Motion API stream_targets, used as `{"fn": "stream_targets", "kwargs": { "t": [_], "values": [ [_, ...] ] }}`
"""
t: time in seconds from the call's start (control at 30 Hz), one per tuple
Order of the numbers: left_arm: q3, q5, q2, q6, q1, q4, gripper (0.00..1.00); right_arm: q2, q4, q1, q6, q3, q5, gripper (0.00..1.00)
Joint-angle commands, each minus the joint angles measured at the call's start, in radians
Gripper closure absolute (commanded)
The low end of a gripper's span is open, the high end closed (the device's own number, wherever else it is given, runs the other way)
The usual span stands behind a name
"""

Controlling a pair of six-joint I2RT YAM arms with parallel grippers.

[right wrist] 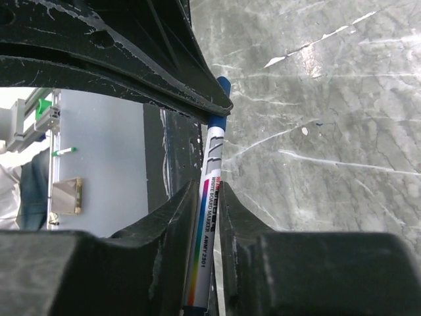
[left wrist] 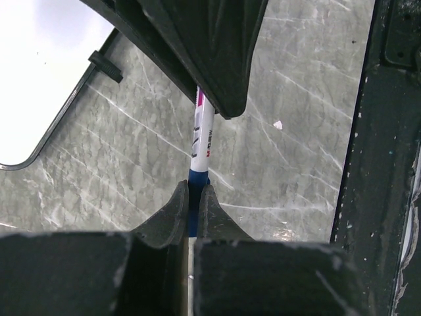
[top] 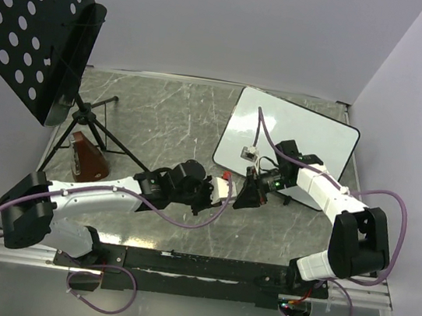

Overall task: Write a sentence on the whiteboard
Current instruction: Pass from the left arm to the right

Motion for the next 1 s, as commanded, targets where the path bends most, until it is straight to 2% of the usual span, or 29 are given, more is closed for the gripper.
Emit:
{"fn": "stream_targets", "kwargs": {
  "t": [0.0,0.1,0.17,0.27,0.33,0.97],
  "values": [
    [0.062,-0.001,0.010,0.033,0.004,0.019,0.99,0.017,-0.048,0.021,-0.054,0.055,-0.042,0.75],
    [0.066,0.001,0.012,0.046,0.005,0.003,0.99,0.024,-0.052,0.024,-0.056,0.058,-0.033,0.72],
    [0.065,-0.001,0.009,0.056,0.008,-0.011,0.99,0.024,-0.049,0.026,-0.047,0.063,-0.023,0.62],
    [0.059,0.010,-0.010,0.063,0.019,-0.025,0.99,0.017,-0.043,0.024,-0.039,0.063,-0.019,0.53],
    [0.056,0.016,-0.022,0.069,0.025,-0.031,0.99,0.010,-0.040,0.027,-0.040,0.061,-0.019,0.51],
    [0.108,0.100,0.013,0.110,0.030,-0.125,0.99,0.037,-0.089,0.027,-0.076,0.080,-0.057,0.50]
  ]
}}
